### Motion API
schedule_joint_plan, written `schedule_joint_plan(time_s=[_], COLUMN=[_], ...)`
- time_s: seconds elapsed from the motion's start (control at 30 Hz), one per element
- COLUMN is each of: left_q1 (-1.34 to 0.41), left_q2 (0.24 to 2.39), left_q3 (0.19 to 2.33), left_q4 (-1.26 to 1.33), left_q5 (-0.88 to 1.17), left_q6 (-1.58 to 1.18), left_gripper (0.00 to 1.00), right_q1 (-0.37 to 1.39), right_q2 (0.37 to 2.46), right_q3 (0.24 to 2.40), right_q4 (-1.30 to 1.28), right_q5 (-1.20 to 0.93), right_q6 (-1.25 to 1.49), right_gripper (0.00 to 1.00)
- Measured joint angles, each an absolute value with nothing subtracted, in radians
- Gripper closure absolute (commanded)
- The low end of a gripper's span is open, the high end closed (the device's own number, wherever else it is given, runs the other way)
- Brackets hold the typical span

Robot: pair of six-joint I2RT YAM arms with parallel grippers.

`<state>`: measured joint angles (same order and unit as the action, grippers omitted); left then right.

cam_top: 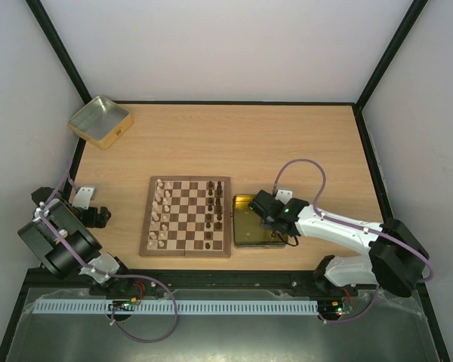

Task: Set up the chess pieces on the board
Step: Pick up the chess piece from the storage box.

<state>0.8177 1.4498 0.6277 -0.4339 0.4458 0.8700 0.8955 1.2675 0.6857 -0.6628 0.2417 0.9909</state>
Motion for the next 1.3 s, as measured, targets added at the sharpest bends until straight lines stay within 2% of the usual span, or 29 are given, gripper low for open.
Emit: schedule_joint_plan(time_s=[0.33, 0.6, 0.9, 1.3], left_q1=[0.817, 0.817, 0.817, 0.817], left_q2=[1.45, 1.452, 1.452, 1.452], left_q3=[0.628, 0.628, 0.628, 0.628], left_q4=[-0.434, -0.434, -0.434, -0.434], left_q5=[0.445, 0.445, 0.445, 0.445], left_q6=[0.87, 0.87, 0.869, 0.867], left_gripper=[0.01, 0.01, 0.01, 0.01], right_q1=[0.877, 0.877, 0.877, 0.899], right_q2=[1.269, 1.269, 1.272, 1.272], right_q3=[0.641, 0.619, 0.629, 0.757], right_q4=[-0.598, -0.591, -0.601, -0.636], right_q5=[0.196, 0.187, 0.212, 0.258], right_q6=[0.972, 0.969, 0.965, 0.932], right_gripper=[0.73, 0.97, 0.98, 0.98])
